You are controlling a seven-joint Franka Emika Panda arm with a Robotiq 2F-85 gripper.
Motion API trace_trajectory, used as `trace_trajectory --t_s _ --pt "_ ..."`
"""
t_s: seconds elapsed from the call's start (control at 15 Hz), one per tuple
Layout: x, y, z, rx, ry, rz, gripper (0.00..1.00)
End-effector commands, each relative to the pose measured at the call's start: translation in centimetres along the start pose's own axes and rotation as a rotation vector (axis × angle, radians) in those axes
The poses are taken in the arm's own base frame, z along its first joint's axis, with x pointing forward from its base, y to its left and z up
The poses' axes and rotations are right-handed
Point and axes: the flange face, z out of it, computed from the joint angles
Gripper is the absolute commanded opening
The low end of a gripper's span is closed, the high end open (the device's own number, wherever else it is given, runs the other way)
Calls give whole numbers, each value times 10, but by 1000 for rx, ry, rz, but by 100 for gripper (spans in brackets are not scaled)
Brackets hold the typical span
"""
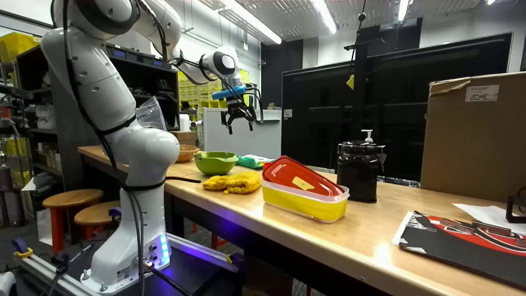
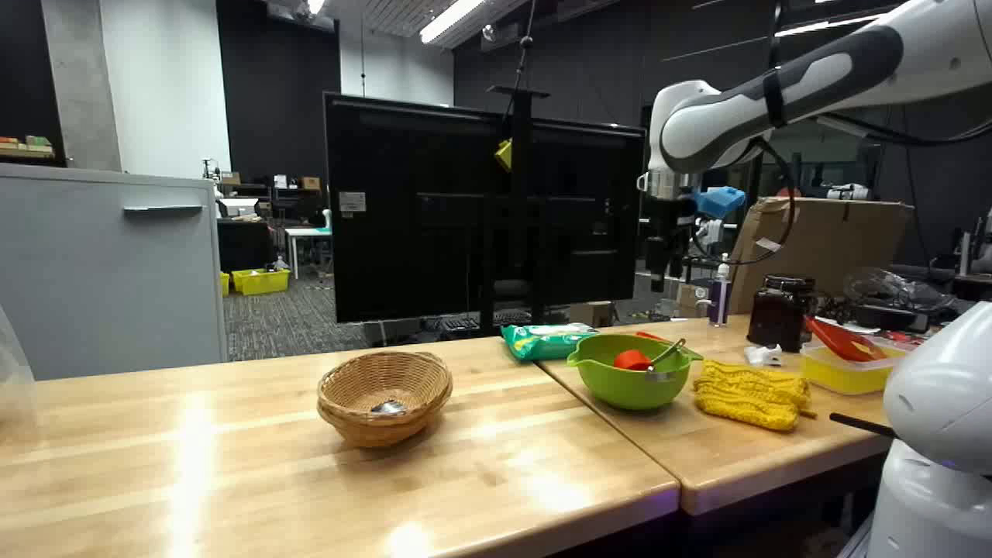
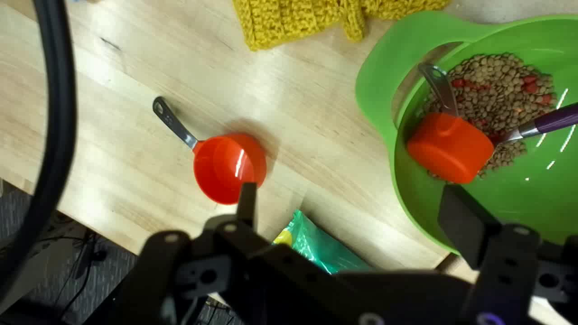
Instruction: Put the red lid on the counter.
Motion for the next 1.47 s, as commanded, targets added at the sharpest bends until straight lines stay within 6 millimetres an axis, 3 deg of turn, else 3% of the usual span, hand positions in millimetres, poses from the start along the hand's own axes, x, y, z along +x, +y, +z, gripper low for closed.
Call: trace_trajectory --t_s 0.0,0.47,0.67,0.93,1.2,1.4 --pt "0 0 -1 0 0 0 100" --pt "0 0 -2 0 1 1 100" --pt "-10 13 -1 -25 -16 32 100" --pt "-44 52 -2 -105 -101 151 100" --pt "-93 95 1 -170 -244 281 100" --pt "-124 116 4 -221 -326 365 100"
